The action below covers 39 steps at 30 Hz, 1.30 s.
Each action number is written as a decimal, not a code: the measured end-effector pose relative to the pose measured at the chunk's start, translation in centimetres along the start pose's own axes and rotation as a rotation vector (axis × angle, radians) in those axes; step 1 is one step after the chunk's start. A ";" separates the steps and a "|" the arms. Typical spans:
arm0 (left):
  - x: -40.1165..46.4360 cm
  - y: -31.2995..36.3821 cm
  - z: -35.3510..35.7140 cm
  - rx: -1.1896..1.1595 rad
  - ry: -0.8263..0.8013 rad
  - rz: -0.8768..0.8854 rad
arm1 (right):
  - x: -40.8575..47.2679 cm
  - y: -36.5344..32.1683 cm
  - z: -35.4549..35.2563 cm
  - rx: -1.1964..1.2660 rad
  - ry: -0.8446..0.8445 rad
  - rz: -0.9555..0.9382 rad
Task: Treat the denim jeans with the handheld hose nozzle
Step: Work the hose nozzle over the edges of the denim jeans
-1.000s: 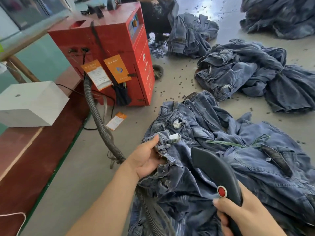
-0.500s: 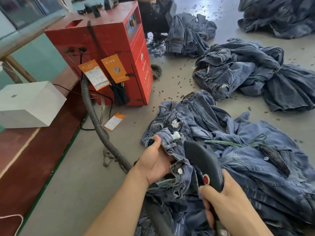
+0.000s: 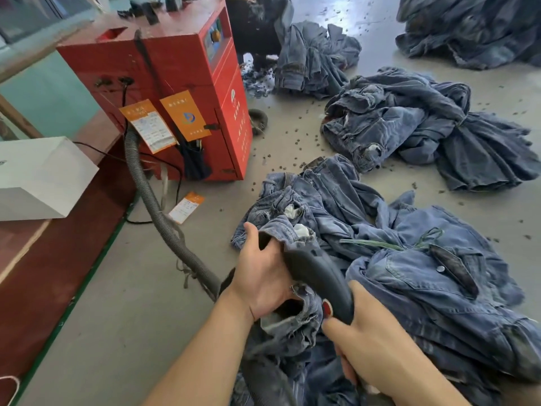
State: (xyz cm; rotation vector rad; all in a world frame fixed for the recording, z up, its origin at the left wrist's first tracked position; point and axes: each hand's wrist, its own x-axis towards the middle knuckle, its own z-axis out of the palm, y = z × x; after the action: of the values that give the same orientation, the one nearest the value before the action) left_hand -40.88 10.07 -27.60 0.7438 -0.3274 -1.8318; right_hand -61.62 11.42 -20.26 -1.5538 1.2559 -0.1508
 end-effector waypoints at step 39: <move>-0.7 -0.6 -1.2 -0.130 -0.073 0.020 | 0.4 1.0 -2.1 0.316 0.038 0.006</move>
State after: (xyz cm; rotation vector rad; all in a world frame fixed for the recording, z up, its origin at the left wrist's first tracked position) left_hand -40.45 11.11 -28.62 0.5824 -0.2592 -1.8453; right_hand -63.47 9.90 -20.37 -1.2790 1.2018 -0.3590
